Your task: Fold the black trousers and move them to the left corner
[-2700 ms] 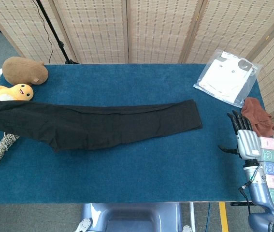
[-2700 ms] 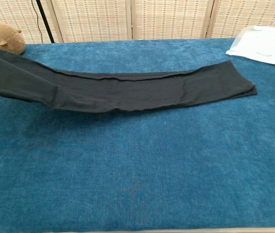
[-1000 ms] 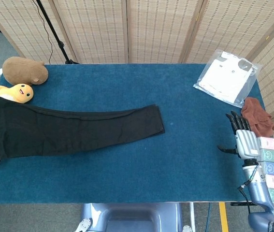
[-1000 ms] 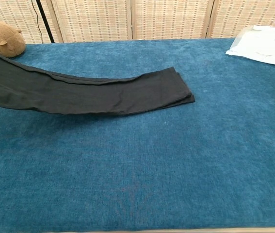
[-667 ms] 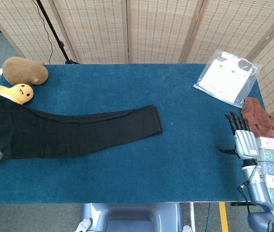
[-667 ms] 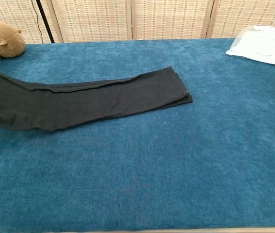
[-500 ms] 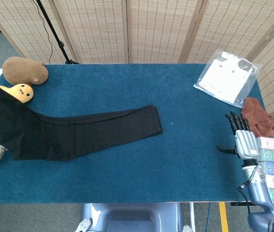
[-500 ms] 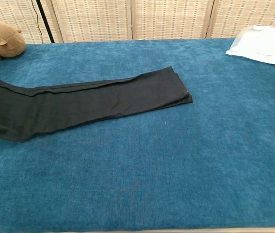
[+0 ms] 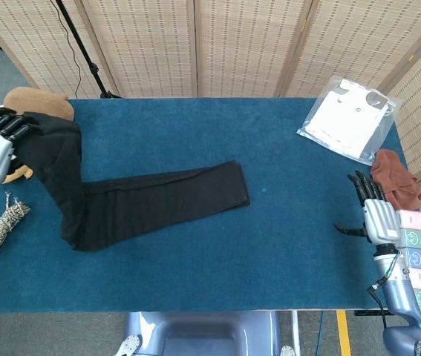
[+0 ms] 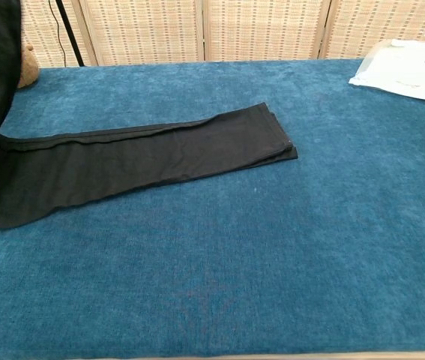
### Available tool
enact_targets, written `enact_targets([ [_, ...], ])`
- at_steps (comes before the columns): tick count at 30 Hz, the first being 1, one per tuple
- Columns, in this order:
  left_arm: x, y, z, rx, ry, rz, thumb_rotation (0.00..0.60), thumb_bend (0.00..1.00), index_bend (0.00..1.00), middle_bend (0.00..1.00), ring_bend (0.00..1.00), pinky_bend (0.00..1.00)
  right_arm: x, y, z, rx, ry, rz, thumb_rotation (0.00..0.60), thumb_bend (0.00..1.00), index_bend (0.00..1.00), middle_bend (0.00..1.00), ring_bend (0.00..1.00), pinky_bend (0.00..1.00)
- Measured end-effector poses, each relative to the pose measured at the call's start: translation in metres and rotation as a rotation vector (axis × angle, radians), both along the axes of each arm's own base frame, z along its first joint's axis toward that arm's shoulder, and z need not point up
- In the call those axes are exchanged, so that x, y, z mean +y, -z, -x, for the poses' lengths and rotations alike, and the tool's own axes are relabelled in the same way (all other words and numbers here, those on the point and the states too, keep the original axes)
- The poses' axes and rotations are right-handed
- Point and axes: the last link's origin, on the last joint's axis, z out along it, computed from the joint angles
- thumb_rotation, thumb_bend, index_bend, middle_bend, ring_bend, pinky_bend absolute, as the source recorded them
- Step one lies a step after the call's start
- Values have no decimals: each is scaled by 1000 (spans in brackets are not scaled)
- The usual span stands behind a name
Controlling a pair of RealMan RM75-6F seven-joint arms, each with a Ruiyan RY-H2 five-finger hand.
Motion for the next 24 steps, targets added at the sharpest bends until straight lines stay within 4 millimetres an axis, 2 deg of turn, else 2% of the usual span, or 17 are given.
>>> enact_targets([
  [3,15,23,-22,41,22,35,600,539,813,461,456,343,0,-3,1,-6,5,3,600,0,0,0,0,11],
  [8,29,57,-55,105,74,83,600,540,813,461,456,343,-1,-9,4,-18,18,14,600,0,0,0,0,11],
  [17,42,103,-107,205,162,119,600,539,813,461,454,343,-3,-16,7,-41,33,27,600,0,0,0,0,11],
  [24,51,134,-137,273,177,142,600,539,813,461,453,343,-3,-17,8,-48,36,21,600,0,0,0,0,11],
])
